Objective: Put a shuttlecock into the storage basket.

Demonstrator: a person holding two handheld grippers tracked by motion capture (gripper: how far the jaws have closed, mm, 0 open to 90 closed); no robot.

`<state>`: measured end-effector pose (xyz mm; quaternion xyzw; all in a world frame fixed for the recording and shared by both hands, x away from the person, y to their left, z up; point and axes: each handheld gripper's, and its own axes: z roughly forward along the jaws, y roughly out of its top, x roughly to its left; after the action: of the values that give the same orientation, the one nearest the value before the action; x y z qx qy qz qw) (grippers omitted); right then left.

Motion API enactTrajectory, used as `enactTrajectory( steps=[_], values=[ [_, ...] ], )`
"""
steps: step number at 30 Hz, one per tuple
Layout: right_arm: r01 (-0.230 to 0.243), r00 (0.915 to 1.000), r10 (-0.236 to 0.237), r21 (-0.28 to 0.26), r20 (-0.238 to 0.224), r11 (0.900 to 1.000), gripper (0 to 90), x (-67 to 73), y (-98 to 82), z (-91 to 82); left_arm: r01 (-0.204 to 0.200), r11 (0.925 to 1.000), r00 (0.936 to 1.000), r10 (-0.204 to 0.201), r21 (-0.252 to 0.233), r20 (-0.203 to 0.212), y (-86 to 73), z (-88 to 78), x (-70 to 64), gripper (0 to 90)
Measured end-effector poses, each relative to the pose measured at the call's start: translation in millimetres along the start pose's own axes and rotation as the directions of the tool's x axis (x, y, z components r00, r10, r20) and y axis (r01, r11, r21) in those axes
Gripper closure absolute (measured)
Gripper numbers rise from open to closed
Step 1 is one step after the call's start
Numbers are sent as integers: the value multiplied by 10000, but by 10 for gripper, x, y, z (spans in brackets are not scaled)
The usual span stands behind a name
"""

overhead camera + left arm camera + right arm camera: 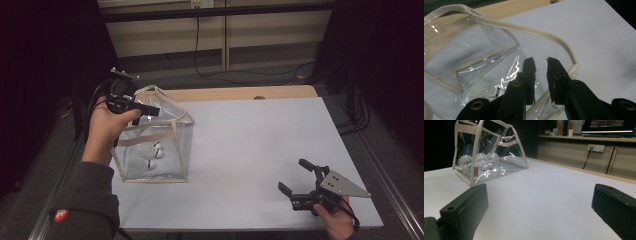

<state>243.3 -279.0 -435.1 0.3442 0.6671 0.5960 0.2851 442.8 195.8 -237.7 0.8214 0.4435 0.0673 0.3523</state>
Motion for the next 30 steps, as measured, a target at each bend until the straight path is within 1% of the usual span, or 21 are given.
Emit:
enactTrajectory(
  steps=[2,5,6,7,9,10,11,13,17,20,22,24,26,27,29,30],
  values=[
    [4,10000,-4,-10,3,10000,3,-1,-1,2,-100,9999,9998,100,9,151,4,-3,-20,739],
    [-9,10000,9,8,-3,10000,3,3,0,2,-85,10000,9996,85,4,285,5,0,-53,702],
    [11,10000,-11,-1,-7,10000,3,4,1,2,-14,10000,9994,15,-27,356,7,-2,-61,683],
    [14,10000,-14,4,-8,10000,3,4,1,2,-73,10000,9989,75,-27,471,6,-2,-71,676],
    [-1,10000,1,13,3,10000,3,2,0,2,-179,9998,9987,180,-26,471,8,-5,-81,666],
    [14,10000,-14,-18,24,10000,3,0,0,4,-202,9998,9985,204,-56,500,9,-9,-89,647],
    [33,10000,-33,1,21,10000,3,-3,0,3,-132,9998,9982,140,-133,588,9,-11,-102,626],
    [6,10000,-6,17,21,10000,3,-3,-1,4,-262,9995,9966,274,-160,773,8,-18,-124,611],
    [18,10000,-18,8,33,10000,3,0,-3,9,-490,9987,9948,499,-125,890,-2,-14,-188,555],
    [47,10000,-47,35,39,10000,3,1,-7,11,-550,9981,9933,575,-283,998,-5,-21,-237,518],
    [25,10000,-25,26,40,10000,3,5,-3,11,-626,9975,9915,659,-330,1121,-14,-17,-263,478],
    [53,10000,-53,1,36,10000,3,7,0,12,-793,9964,9897,821,-287,1176,-26,-12,-275,469],
    [53,10000,-53,-6,21,10000,3,8,0,15,-721,9968,9891,760,-354,1264,-40,-18,-285,445],
    [42,10000,-42,-2,15,10000,3,7,-1,14,-744,9965,9878,788,-373,1340,-46,-20,-290,442],
    [20,10000,-20,23,37,10000,3,6,-2,12,-781,9962,9883,826,-394,1286,-56,-28,-305,416],
    [20,10000,-20,16,41,10000,3,5,-1,10,-831,9958,9871,876,-387,1337,-59,-36,-308,403]
  ],
)
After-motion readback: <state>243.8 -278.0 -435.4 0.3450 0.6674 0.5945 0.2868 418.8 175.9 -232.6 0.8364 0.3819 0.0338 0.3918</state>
